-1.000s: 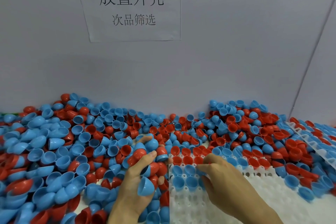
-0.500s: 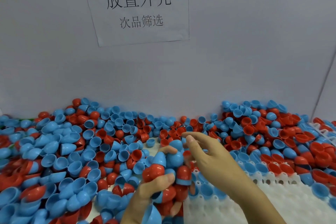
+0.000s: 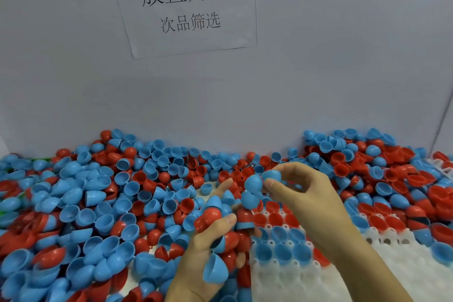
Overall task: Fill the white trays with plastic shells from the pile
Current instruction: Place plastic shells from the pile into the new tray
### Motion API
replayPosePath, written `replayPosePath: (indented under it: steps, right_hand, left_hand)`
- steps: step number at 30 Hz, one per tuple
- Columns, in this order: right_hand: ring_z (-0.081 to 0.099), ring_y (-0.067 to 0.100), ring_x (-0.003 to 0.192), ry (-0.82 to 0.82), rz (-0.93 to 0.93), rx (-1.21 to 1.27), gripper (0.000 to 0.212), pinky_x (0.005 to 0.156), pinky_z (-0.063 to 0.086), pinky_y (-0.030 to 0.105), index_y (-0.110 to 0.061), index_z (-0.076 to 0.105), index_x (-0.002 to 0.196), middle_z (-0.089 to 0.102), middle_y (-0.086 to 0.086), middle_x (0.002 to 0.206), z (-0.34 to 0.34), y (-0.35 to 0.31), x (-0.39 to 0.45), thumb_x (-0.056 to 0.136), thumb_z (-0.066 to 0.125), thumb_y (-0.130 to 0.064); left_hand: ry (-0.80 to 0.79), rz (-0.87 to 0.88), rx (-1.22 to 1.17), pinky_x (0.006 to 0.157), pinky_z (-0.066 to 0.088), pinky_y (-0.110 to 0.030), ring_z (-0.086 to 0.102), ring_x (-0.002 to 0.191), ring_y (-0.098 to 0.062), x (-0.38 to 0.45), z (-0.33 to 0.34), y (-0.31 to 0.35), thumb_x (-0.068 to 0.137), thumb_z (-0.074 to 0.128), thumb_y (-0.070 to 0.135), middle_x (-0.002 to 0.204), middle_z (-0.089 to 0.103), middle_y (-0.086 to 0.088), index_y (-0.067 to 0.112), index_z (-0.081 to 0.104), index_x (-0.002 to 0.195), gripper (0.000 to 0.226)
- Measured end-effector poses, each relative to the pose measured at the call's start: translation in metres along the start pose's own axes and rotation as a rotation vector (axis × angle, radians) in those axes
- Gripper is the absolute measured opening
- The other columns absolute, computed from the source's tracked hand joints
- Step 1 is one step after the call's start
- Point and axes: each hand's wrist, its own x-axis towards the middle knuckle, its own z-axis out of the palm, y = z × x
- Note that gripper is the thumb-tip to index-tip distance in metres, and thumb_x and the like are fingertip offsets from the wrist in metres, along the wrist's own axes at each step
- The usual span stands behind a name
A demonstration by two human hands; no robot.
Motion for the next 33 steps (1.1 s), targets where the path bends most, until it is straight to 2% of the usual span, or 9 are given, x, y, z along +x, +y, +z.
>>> replayPosePath:
  steps: [3,7,9,12,17,21,24,29,33]
  right_hand:
    - [0.071,0.000,0.083,0.051,-0.044,0.003,0.011,0.065,0.053,0.011,-0.023,0.070,0.087,0.074,-0.017,0.087,0.008,0.000,-0.001,0.082,0.079,-0.021]
    - [0.071,0.006,0.083,-0.037,-0.106,-0.131,0.018,0.073,0.058,0.024,-0.025,0.069,0.079,0.072,-0.018,0.089,0.026,0.003,-0.005,0.075,0.085,-0.020]
    - [0.068,0.004,0.086,-0.085,-0.155,-0.238,0.020,0.074,0.058,0.025,-0.027,0.069,0.077,0.069,-0.021,0.090,0.029,0.004,-0.007,0.071,0.088,-0.022]
    - [0.065,-0.001,0.092,-0.168,-0.245,-0.388,0.014,0.080,0.056,0.023,-0.029,0.076,0.084,0.068,-0.022,0.091,0.027,0.004,-0.008,0.074,0.085,-0.029]
    - [0.063,-0.004,0.097,-0.290,-0.287,-0.425,0.008,0.083,0.055,0.021,-0.029,0.079,0.089,0.068,-0.026,0.094,0.022,0.004,-0.007,0.089,0.072,-0.030]
    - [0.068,0.011,0.085,-0.296,-0.242,-0.373,0.020,0.076,0.059,0.031,-0.029,0.077,0.091,0.073,-0.012,0.088,0.018,0.003,-0.006,0.098,0.060,-0.023]
    - [0.069,0.004,0.086,-0.261,-0.192,-0.316,0.025,0.078,0.058,0.024,-0.031,0.075,0.092,0.073,-0.018,0.087,0.014,0.002,-0.005,0.095,0.062,-0.010]
    - [0.068,0.008,0.076,-0.371,-0.087,-0.375,0.023,0.070,0.058,0.023,-0.026,0.076,0.103,0.071,-0.010,0.083,0.011,0.002,-0.007,0.087,0.072,-0.010]
    - [0.067,0.008,0.072,-0.313,-0.142,-0.391,0.021,0.071,0.058,0.026,-0.025,0.076,0.091,0.069,-0.011,0.079,0.012,-0.002,-0.007,0.085,0.071,-0.006]
  left_hand:
    - [0.036,0.042,0.059,0.040,0.045,-0.026,0.070,0.073,-0.028,0.002,-0.002,0.000,0.073,0.077,0.018,0.118,0.070,-0.017,0.032,0.066,0.126,0.057]
    - [0.009,0.017,0.070,0.041,0.046,-0.028,0.069,0.067,-0.023,0.003,-0.003,0.000,0.070,0.080,0.024,0.102,0.072,-0.016,0.027,0.065,0.129,0.061]
    - [0.066,0.035,0.046,0.041,0.046,-0.028,0.068,0.065,-0.022,0.004,-0.003,0.001,0.071,0.082,0.021,0.099,0.072,-0.016,0.021,0.062,0.132,0.065]
    - [0.109,0.073,0.053,0.042,0.047,-0.029,0.065,0.064,-0.021,0.005,-0.003,0.002,0.074,0.077,0.025,0.102,0.072,-0.015,0.028,0.066,0.124,0.051]
    - [0.065,0.039,0.087,0.047,0.049,-0.027,0.066,0.064,-0.019,0.004,-0.005,0.002,0.078,0.075,0.027,0.089,0.072,-0.013,0.030,0.078,0.100,0.023]
    - [0.042,0.037,0.115,0.044,0.047,-0.028,0.060,0.061,-0.023,0.004,-0.006,0.004,0.069,0.082,0.032,0.087,0.068,-0.019,0.030,0.074,0.104,0.036]
    - [0.008,0.028,0.112,0.044,0.045,-0.029,0.060,0.070,-0.027,0.004,-0.006,0.004,0.062,0.092,0.033,0.098,0.068,-0.019,0.027,0.068,0.109,0.053]
    - [-0.071,-0.026,0.114,0.045,0.048,-0.030,0.059,0.060,-0.024,0.004,-0.009,0.001,0.063,0.092,0.031,0.098,0.067,-0.023,0.028,0.069,0.112,0.054]
    - [-0.049,0.012,0.108,0.043,0.047,-0.029,0.060,0.061,-0.026,0.004,-0.006,-0.001,0.065,0.089,0.030,0.104,0.067,-0.023,0.031,0.067,0.121,0.060]
